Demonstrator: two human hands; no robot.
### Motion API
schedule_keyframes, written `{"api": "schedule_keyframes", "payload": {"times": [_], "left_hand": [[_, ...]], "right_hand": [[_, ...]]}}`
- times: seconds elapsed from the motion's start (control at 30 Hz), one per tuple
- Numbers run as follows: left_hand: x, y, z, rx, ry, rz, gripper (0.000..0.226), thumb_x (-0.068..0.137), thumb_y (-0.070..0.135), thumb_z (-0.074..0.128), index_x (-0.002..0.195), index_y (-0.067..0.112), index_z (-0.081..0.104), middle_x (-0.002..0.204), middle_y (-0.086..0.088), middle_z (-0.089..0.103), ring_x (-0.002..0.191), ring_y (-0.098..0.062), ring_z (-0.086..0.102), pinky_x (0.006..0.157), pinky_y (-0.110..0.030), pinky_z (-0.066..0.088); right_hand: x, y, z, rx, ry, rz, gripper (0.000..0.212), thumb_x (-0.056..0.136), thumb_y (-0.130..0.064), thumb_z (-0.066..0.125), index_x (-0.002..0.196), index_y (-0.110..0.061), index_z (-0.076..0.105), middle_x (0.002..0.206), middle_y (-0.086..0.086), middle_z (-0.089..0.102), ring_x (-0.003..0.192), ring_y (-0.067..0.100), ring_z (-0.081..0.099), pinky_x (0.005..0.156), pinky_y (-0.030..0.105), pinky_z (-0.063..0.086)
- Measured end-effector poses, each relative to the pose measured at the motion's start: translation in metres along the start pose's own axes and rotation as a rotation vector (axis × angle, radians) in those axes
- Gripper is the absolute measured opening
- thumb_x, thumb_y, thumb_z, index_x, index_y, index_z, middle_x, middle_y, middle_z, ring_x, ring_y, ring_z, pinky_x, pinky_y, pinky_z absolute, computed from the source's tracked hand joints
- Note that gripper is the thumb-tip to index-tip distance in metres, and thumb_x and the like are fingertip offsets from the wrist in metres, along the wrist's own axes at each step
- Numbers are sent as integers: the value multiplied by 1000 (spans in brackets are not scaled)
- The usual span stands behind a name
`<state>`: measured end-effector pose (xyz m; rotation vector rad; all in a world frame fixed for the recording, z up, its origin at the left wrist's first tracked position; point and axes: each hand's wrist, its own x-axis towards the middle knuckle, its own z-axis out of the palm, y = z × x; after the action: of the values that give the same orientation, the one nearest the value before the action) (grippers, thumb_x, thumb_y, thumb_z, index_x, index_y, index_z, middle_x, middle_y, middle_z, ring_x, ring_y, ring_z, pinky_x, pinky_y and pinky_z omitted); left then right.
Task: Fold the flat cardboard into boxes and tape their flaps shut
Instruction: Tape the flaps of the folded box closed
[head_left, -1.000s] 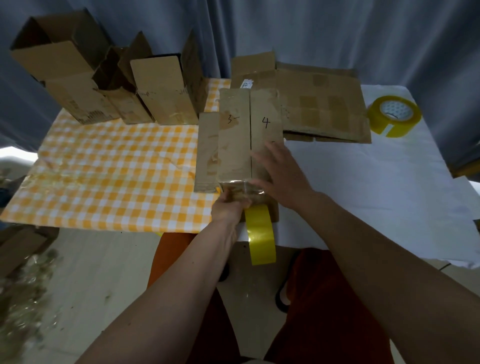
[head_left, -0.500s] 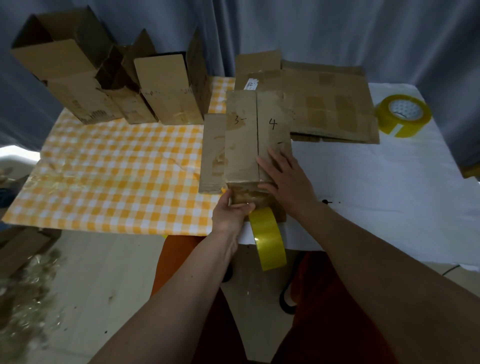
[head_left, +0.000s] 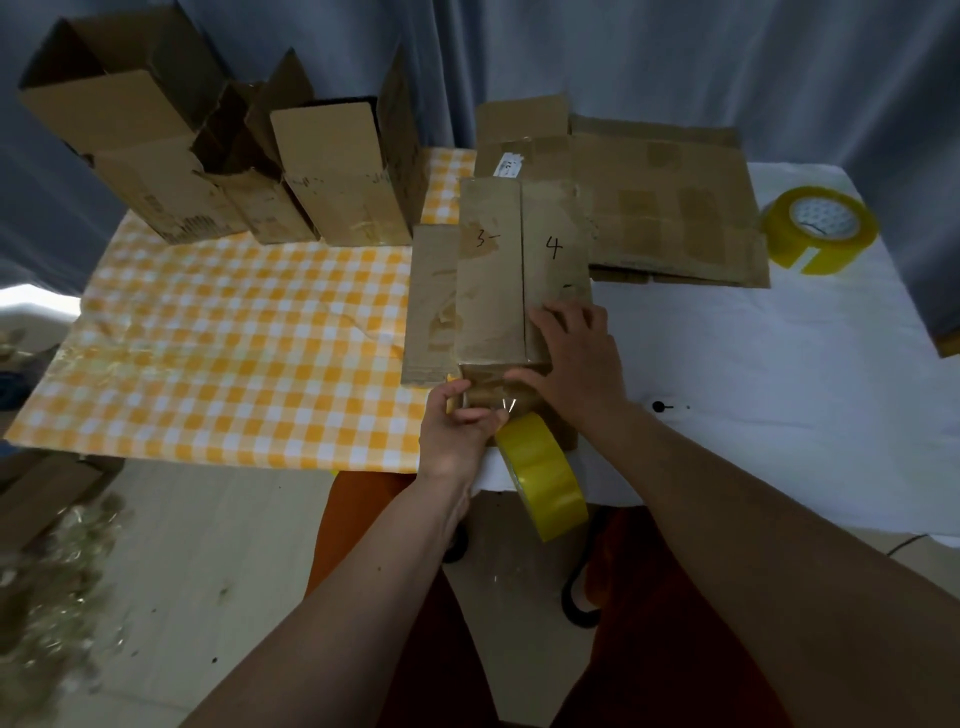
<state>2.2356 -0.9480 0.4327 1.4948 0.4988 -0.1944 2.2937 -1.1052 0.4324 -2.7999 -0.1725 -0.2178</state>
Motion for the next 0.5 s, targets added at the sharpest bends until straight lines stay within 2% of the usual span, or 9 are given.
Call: {"api": "schedule_keyframes", "payload": {"times": [0.13,0.23,0.3,0.37,0.43,0.5], "left_hand": [[0,-1,2,-33,-11,22,46,77,-2,75,110,19,51,64,3,68,61,0,66,57,-9,48],[-2,0,5,-26,-15,10,46,77,-1,75,114,18,54,65,5,69,66,-7,67,64,-17,53],[-4,2,6,-16,-26,1,44,78,-2,74,114,15,56,69,0,68,64,-7,67,61,-17,53],[-4,3,5,-9,-36,-9,39,79,-3,73,111,12,58,71,-1,67,59,-4,67,55,-13,50],[-3,2,6,5,-30,-26,31,80,-3,72,106,10,61,71,1,66,56,0,65,53,-9,48],[-3,2,7,6,-34,-56,24,80,-3,72,100,7,63,71,0,65,56,-1,64,55,-9,49]], "right_hand": [[-5,22,-8,204,-34,-68,69,78,-40,71,139,-21,44,140,2,40,127,27,25,92,43,43],[-8,24,-11,259,-60,-92,64,81,-25,71,139,-19,45,143,3,39,127,27,24,100,43,38],[-8,24,-13,268,-91,-92,66,80,-16,71,140,-19,43,144,3,37,129,26,22,106,42,34],[-7,21,-17,276,-113,-68,67,78,-21,73,139,-20,44,143,1,36,130,23,21,103,41,35],[-3,16,-21,256,-114,-30,68,74,-37,75,134,-22,47,137,-2,37,127,20,21,92,38,39],[-3,11,-23,187,-110,-22,65,75,-38,74,132,-22,47,134,-2,38,125,20,23,88,37,42]]}}
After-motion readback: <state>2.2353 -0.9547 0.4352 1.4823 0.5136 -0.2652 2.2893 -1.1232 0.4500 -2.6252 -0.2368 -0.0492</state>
